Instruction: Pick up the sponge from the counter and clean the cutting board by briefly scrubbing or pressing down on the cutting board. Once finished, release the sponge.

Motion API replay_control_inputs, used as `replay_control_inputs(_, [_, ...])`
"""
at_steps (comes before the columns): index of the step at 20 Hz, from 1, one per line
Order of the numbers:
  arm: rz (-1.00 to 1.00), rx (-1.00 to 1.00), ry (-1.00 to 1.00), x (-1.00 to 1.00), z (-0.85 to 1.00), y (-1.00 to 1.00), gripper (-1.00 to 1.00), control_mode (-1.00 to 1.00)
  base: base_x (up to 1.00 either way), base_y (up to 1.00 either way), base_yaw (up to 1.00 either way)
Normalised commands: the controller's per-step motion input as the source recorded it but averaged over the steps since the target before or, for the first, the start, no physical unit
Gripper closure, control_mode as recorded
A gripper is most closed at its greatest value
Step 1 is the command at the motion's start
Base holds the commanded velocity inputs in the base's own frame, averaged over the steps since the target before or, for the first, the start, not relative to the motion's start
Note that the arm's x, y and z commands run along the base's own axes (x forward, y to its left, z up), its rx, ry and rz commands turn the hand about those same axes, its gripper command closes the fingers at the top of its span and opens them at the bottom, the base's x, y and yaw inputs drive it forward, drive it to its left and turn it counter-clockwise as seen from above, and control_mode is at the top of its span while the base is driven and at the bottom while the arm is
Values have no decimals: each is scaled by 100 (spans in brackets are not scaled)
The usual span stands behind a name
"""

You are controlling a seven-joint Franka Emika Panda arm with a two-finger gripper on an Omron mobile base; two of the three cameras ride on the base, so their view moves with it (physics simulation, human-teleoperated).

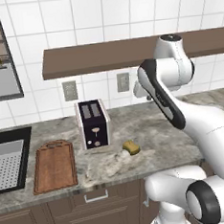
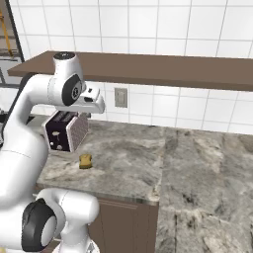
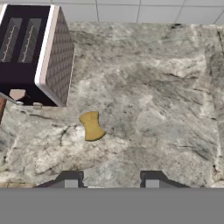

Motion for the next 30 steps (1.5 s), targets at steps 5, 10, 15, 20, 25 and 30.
replay_control_inputs(5, [7, -4, 0, -30, -9, 30, -100, -100, 0, 0, 0])
replay_control_inputs(10, [12, -18, 2, -42, -60, 91, -100, -100, 0, 0, 0])
replay_control_inputs(15, [15, -10, 2, -6, -77, 58, -100, -100, 0, 0, 0])
replay_control_inputs(20, [19, 0, 16, 12, -61, -1, -100, -100, 0, 0, 0])
replay_control_inputs(25, [6, 0, 14, 42, -40, -4, -100, -100, 0, 0, 0])
replay_control_inputs(30, [0, 0, 0, 50, -35, -10, -100, -100, 0, 0, 0])
